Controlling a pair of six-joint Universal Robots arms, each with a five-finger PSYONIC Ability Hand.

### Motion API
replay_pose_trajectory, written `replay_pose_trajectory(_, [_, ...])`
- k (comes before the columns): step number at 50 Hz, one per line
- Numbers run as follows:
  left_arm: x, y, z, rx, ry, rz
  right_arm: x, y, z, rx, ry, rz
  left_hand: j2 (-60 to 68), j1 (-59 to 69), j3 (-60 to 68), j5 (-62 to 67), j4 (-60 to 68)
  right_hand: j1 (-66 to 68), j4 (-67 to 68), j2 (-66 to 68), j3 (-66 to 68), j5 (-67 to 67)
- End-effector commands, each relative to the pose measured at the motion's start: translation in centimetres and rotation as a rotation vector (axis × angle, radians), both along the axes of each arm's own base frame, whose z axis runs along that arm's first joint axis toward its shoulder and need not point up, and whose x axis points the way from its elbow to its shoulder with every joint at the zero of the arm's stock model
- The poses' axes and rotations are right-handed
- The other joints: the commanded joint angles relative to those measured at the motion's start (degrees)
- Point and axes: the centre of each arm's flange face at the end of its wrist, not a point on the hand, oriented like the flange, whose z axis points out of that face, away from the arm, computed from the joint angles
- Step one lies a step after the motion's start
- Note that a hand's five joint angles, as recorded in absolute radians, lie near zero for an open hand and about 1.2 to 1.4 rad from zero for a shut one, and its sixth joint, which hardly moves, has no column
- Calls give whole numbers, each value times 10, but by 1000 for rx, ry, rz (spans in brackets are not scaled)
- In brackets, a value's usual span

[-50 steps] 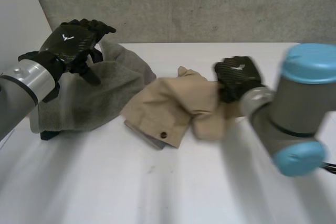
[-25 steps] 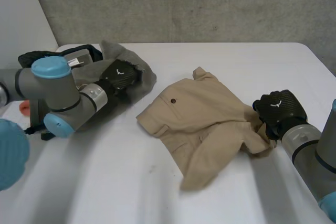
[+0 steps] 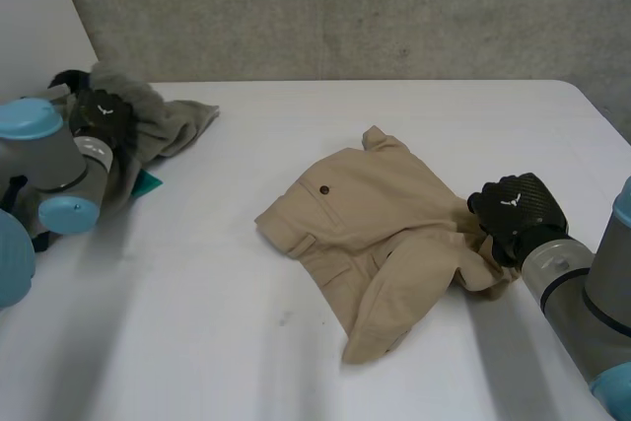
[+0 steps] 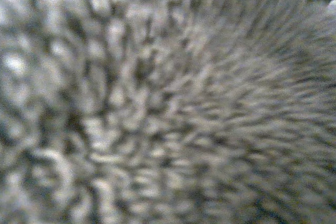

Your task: Fold the laundry.

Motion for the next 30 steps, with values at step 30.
replay_pose_trajectory(30, [-146, 211, 55, 362, 435, -499, -22, 29, 115, -92, -75, 83, -362, -356, -364, -371, -360, -533, -586, -571, -576, -573])
